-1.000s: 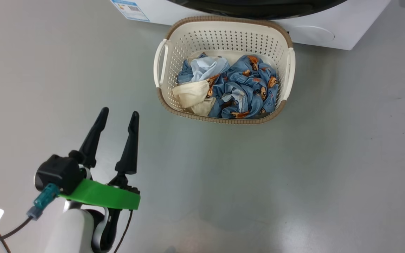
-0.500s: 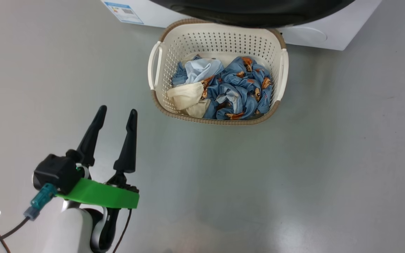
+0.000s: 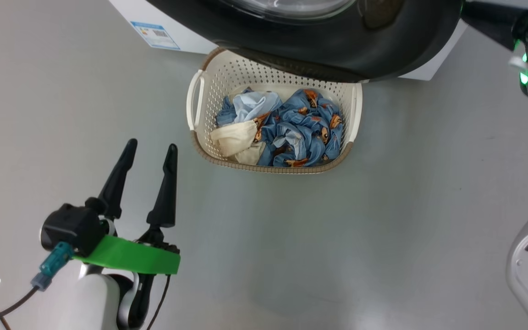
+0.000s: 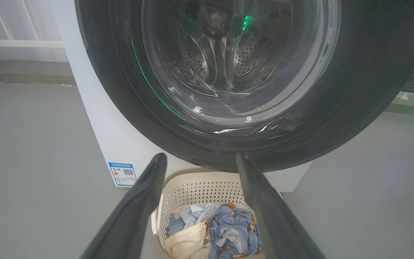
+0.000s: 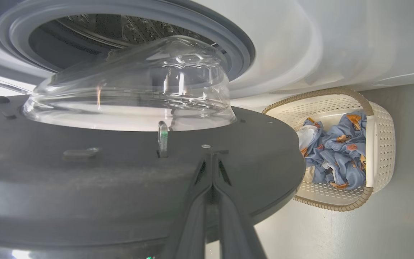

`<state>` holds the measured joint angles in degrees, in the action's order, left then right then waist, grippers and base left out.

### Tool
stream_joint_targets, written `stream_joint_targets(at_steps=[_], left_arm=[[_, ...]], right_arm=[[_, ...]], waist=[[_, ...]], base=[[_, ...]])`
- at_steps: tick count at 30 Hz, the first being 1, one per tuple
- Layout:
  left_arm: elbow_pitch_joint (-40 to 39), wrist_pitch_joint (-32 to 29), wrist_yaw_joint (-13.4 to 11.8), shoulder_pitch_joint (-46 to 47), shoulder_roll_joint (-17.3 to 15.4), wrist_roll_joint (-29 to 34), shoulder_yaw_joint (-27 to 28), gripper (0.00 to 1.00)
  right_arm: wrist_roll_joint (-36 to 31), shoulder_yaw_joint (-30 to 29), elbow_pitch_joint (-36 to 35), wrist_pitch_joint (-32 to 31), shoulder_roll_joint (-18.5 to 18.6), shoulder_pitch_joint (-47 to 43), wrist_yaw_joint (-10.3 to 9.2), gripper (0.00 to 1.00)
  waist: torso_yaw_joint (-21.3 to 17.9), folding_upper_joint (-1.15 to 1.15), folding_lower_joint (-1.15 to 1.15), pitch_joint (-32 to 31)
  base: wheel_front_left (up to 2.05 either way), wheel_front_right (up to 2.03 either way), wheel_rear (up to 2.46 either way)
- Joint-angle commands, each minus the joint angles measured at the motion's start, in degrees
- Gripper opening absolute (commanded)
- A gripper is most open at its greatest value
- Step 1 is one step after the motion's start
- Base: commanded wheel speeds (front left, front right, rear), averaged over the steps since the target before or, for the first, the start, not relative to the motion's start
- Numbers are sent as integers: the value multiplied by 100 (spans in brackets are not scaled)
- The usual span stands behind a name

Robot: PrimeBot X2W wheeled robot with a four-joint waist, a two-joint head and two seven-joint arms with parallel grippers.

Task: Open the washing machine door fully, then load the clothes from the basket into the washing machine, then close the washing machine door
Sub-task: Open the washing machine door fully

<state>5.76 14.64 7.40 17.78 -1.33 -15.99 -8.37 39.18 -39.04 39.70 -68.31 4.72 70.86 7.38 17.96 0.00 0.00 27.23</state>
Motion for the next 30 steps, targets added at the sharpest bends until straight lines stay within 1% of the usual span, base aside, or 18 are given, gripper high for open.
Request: stream_joint_targets(at_steps=[1,8,14,17,21,30], left_arm=[[-137,36,9,-121,-154,26,225,100],[-102,36,9,-167,-154,86,228,100],[-131,36,9,-198,-154,112,262,100],[-126,36,9,-222,-154,134,249,100],[-140,36,9,-233,-154,132,254,100],[-160,36,9,-200,-154,115,236,100]], right_arm=[[77,9,-299,-225,-162,-99,11,0],[277,-97,-604,-595,-181,-374,11,0],[594,67,-566,-244,-183,-387,11,0],[593,170,-575,-73,-183,-374,11,0],[573,142,-573,157,-183,-288,11,0],[516,255,-384,361,-184,-198,11,0]], waist=[[-38,0,0,-103],[-45,0,0,-242],[-57,0,0,-209],[-68,0,0,-171],[-56,0,0,-121],[39,0,0,-13]], base=[[0,0,0],[0,0,0],[0,0,0],[0,0,0],[0,0,0],[0,0,0]])
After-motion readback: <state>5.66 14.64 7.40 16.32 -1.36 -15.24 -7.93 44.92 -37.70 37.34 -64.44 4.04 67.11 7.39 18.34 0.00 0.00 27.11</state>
